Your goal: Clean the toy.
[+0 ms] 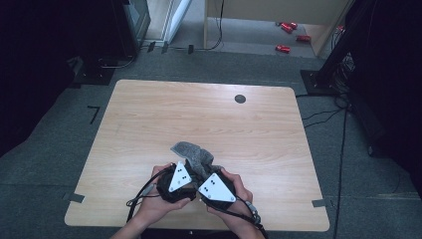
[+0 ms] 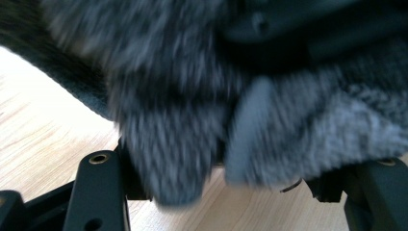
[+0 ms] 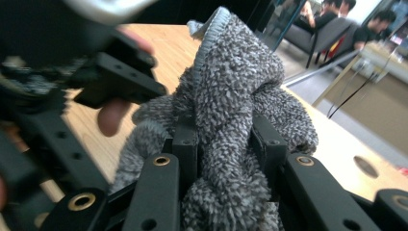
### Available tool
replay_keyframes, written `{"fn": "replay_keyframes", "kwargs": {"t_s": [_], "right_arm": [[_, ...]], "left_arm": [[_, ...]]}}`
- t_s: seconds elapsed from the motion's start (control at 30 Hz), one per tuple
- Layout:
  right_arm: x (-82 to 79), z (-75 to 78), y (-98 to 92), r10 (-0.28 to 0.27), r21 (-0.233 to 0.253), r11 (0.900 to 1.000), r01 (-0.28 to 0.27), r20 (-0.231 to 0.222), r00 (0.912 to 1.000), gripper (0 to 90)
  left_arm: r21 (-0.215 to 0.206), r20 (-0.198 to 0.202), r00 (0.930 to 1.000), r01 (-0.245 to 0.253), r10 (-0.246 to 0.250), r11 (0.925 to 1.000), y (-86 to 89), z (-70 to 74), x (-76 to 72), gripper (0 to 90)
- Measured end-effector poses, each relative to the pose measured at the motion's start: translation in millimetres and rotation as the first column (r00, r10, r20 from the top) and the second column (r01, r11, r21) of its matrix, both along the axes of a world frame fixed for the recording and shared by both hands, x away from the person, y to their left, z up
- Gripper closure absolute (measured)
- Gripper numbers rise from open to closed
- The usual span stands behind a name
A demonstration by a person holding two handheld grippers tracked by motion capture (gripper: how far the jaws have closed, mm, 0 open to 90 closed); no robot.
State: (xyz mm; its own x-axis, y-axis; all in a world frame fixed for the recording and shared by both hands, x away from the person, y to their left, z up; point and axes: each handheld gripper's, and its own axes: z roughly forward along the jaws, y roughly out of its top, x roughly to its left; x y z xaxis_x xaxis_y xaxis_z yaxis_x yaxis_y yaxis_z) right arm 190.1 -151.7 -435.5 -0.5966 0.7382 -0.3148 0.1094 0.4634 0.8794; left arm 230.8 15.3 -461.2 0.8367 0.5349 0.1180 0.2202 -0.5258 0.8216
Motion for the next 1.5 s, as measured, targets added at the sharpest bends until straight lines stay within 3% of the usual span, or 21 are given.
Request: {"fn": "replay_keyframes", "kwargs": {"t_s": [0.1,0.2,0.33,0.4,0.47,0.6,0.77,0.83,0.9,0.97,1.03,1.07,1.17,1.23,1.33,1.37,1.4,1.43,1.5], "right_arm": [[10.8,2.5,-18.8,-0.051,0.095,0.994,0.055,-0.050,0.9975,69.6],[17.2,4.7,-35.4,-0.120,0.110,0.986,0.127,-0.069,0.9904,69.8],[25.0,4.0,-51.7,-0.088,0.222,0.967,0.121,-0.154,0.9842,69.7],[28.9,1.1,-58.0,-0.079,0.262,0.957,0.127,-0.185,0.9795,69.8],[31.6,-1.8,-64.2,-0.053,0.318,0.940,0.123,-0.222,0.9736,69.8],[36.0,-1.7,-74.8,-0.011,0.389,0.914,0.118,-0.267,0.9636,69.6],[31.7,8.5,-75.6,0.053,0.463,0.884,0.069,-0.245,0.9681,69.3],[28.1,13.7,-73.0,0.079,0.480,0.876,0.037,-0.218,0.9727,68.9],[25.3,16.7,-71.8,0.081,0.481,0.876,0.021,-0.192,0.9781,68.2],[25.7,15.8,-73.3,0.082,0.483,0.875,0.024,-0.198,0.9767,68.3],[28.1,11.0,-74.4,0.066,0.472,0.881,0.044,-0.214,0.9746,68.8],[29.4,8.6,-75.2,0.061,0.469,0.882,0.051,-0.221,0.9734,68.8],[30.6,8.9,-78.3,0.065,0.483,0.873,0.059,-0.236,0.9695,68.8],[29.3,12.5,-78.3,0.082,0.500,0.865,0.044,-0.227,0.9705,68.8],[25.2,19.5,-76.2,0.144,0.559,0.829,0.000,-0.215,0.9659,68.8],[24.0,21.6,-75.1,0.161,0.568,0.823,-0.017,-0.203,0.9658,68.7],[22.8,23.4,-73.9,0.168,0.569,0.822,-0.026,-0.198,0.9657,68.7],[22.3,24.2,-73.3,0.163,0.557,0.830,-0.026,-0.198,0.9664,68.7],[23.2,22.4,-74.5,0.153,0.557,0.830,-0.010,-0.210,0.9657,68.8]], "left_arm": [[-0.002,0.004,1.0000,0.005,-0.005,1.0000,1.0,1.0,0.5,34.8],[-0.023,0.002,0.9999,0.013,-0.013,0.9996,2.2,0.1,1.4,34.8],[-0.087,0.012,0.9994,0.034,-0.033,0.9956,5.7,2.8,1.0,34.8],[-0.152,0.014,0.9979,0.065,-0.063,0.9863,11.0,6.0,1.3,34.8],[-0.227,0.016,0.9966,0.083,-0.081,0.9703,17.0,9.7,1.6,34.8],[-0.283,0.029,0.9957,0.093,-0.089,0.9547,23.8,12.5,2.7,34.8],[-0.234,0.056,0.9938,0.106,-0.096,0.9665,17.8,9.0,-0.4,34.7],[-0.224,0.058,0.9930,0.114,-0.103,0.9680,15.6,8.1,-2.0,34.8],[-0.229,0.066,0.9926,0.114,-0.102,0.9666,15.2,9.2,-3.7,34.7],[-0.252,0.082,0.9912,0.121,-0.104,0.9602,17.9,12.4,-4.9,34.8],[-0.298,0.086,0.9899,0.133,-0.112,0.9453,22.9,16.1,-5.1,34.8],[-0.307,0.089,0.9900,0.132,-0.110,0.9424,24.5,17.1,-4.8,34.8],[-0.320,0.089,0.9897,0.135,-0.112,0.9379,26.0,16.5,-3.9,34.8],[-0.311,0.082,0.9894,0.139,-0.119,0.9402,23.7,14.6,-3.7,34.8],[-0.287,0.074,0.9897,0.139,-0.123,0.9479,18.6,10.9,-4.8,34.8],[-0.281,0.074,0.9897,0.139,-0.123,0.9495,17.5,10.4,-5.4,34.8],[-0.282,0.076,0.9895,0.140,-0.123,0.9493,17.2,10.7,-5.9,34.8],[-0.292,0.075,0.9892,0.142,-0.126,0.9458,17.9,11.9,-6.1,34.8],[-0.331,0.072,0.9882,0.152,-0.135,0.9312,22.2,15.8,-5.9,34.8]]}}
